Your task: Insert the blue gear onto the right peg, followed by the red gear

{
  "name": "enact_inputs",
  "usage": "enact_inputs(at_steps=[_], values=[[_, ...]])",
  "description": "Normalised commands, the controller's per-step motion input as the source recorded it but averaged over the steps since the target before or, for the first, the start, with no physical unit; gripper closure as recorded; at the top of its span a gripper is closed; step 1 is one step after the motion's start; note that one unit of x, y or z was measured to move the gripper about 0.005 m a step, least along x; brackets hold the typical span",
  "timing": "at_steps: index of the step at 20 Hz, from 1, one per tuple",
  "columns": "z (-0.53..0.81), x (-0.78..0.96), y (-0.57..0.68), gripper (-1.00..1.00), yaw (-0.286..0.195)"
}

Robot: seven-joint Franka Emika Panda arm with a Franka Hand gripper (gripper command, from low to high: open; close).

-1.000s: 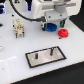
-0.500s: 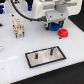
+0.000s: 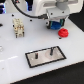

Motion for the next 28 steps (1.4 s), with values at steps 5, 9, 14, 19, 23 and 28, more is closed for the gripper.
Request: enact_inputs(at_steps=[5,9,14,19,23,28], values=[[0.59,0.62,-0.1,1.0,0.0],[0.53,0.73,-0.09,1.0,0.0],[0.48,0.78,-0.12,1.0,0.0],[0.45,0.81,-0.23,1.0,0.0],[0.36,0.82,-0.25,1.0,0.0],[0.28,0.82,-0.26,1.0,0.0]])
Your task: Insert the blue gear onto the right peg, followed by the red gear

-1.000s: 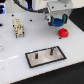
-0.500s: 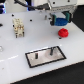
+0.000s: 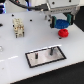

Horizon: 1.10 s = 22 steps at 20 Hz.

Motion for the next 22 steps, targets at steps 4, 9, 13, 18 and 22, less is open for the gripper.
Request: enact_inputs(at_steps=[4,9,13,18,22], values=[[0.2,0.84,-0.23,1.0,0.0],[0.12,0.81,-0.24,1.0,0.0],[0.04,0.72,-0.2,1.0,0.0],[0.01,0.49,-0.17,1.0,0.0],[-0.06,0.33,-0.18,1.0,0.0]])
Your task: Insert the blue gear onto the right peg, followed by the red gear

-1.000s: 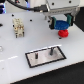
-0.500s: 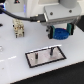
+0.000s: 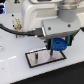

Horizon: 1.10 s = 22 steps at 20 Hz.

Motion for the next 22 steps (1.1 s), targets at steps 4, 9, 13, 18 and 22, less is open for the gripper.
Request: enact_inputs(at_steps=[4,9,13,18,22], values=[[-0.09,0.15,-0.19,1.0,0.0],[0.02,0.09,-0.14,1.0,0.0],[0.25,0.07,-0.08,1.0,0.0],[0.34,0.08,-0.12,1.0,0.0],[0.14,0.06,-0.11,1.0,0.0]])
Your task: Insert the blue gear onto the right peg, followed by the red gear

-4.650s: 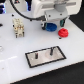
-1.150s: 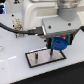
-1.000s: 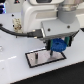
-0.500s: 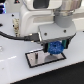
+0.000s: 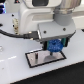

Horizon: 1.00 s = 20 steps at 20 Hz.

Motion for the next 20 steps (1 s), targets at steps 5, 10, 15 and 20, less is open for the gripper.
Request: enact_inputs(at_steps=[5,10,15,20], values=[[-0.03,0.13,-0.06,1.0,0.0],[-0.17,0.18,-0.11,1.0,0.0],[0.04,0.15,-0.02,1.0,0.0],[0.46,0.49,-0.06,1.0,0.0]])
